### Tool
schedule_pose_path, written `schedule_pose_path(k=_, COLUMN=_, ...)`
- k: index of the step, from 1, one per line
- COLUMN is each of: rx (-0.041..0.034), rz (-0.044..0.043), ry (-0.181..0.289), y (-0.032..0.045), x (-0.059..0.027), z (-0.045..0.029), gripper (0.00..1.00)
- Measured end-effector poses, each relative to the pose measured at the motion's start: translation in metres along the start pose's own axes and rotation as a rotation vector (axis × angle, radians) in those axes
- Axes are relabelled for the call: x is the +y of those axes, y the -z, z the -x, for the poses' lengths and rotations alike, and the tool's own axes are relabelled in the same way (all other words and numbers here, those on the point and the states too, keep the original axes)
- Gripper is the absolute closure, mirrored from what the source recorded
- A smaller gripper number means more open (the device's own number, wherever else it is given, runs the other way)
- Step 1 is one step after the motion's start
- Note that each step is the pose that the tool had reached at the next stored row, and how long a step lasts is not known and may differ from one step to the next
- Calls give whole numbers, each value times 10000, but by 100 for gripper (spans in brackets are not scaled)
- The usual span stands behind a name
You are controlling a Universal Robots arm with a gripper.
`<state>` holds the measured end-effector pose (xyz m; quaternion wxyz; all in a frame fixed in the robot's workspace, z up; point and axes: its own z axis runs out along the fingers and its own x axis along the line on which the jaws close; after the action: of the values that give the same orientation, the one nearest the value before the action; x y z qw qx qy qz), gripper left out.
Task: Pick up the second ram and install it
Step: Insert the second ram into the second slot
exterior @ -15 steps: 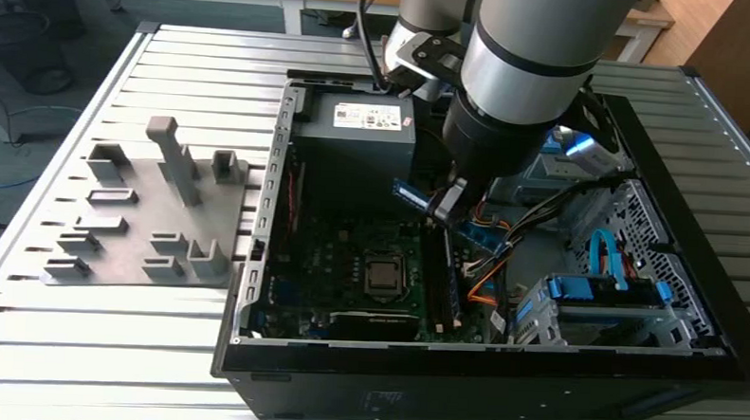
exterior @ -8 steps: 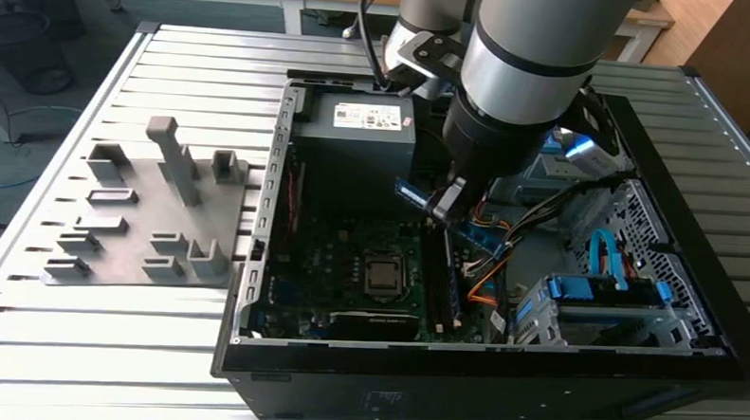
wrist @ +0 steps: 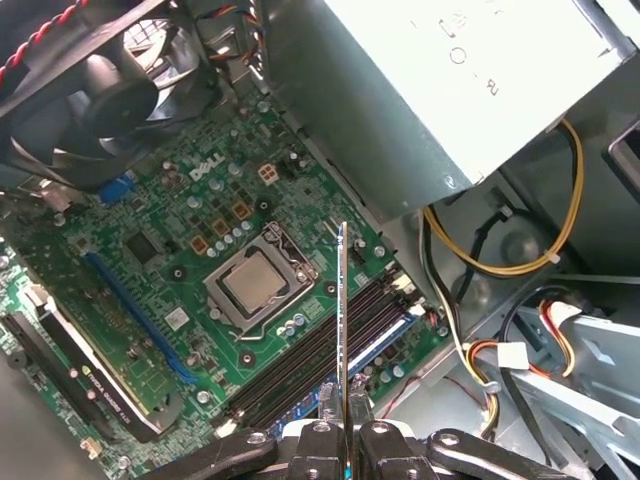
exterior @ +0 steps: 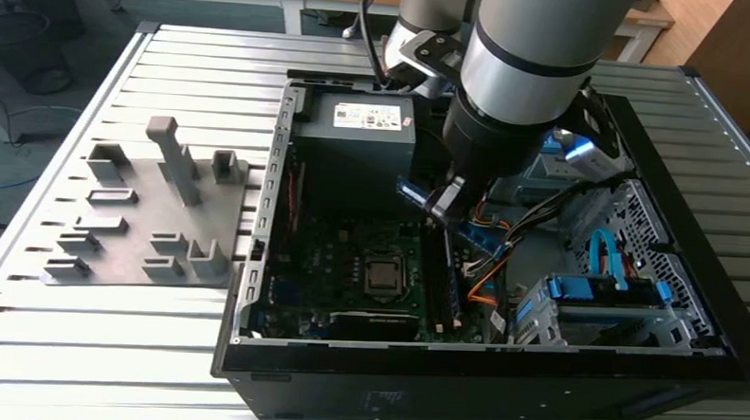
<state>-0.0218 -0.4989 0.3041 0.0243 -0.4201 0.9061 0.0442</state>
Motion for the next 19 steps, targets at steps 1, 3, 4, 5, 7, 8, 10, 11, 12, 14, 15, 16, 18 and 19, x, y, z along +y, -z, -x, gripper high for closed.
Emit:
schedule_pose_path(k=1, rx=-3, rz=-4, ry=-44, y=0, x=0, z=0, gripper=86)
schedule_pose_path(k=3, rx=-8, rz=-11, ry=-131, y=0, x=0, z=0, gripper=86)
schedule_pose_path(k=4, rx=-11, rz=-14, ry=-177, y=-1, x=0, z=0, gripper=86)
schedule_pose_path(k=5, rx=-14, rz=-18, ry=-222, y=-1, x=0, z=0, gripper=86)
schedule_pose_path(k=7, rx=-19, rz=-25, ry=-311, y=-1, x=0, z=0, gripper=86)
schedule_pose_path(k=8, rx=-22, rz=-29, ry=-354, y=-1, x=0, z=0, gripper=86)
schedule_pose_path(k=10, rx=-28, rz=-36, ry=-445, y=-1, x=0, z=0, gripper=86)
schedule_pose_path(k=11, rx=-29, rz=-40, ry=-490, y=-1, x=0, z=0, gripper=86)
schedule_pose_path(k=12, rx=-33, rz=-44, ry=-536, y=-1, x=0, z=0, gripper=86)
schedule_pose_path(k=14, rx=-38, rz=-51, ry=-627, y=-1, x=0, z=0, gripper=86)
schedule_pose_path(k=15, rx=-41, rz=-56, ry=-676, y=-2, x=0, z=0, gripper=86)
schedule_pose_path(k=16, rx=-44, rz=-59, ry=-724, y=-2, x=0, z=0, gripper=86)
schedule_pose_path(k=18, rx=-49, rz=-67, ry=-821, y=-2, x=0, z=0, gripper=86)
schedule_pose_path(k=19, rx=-52, rz=-72, ry=-872, y=-2, x=0, z=0, gripper=86)
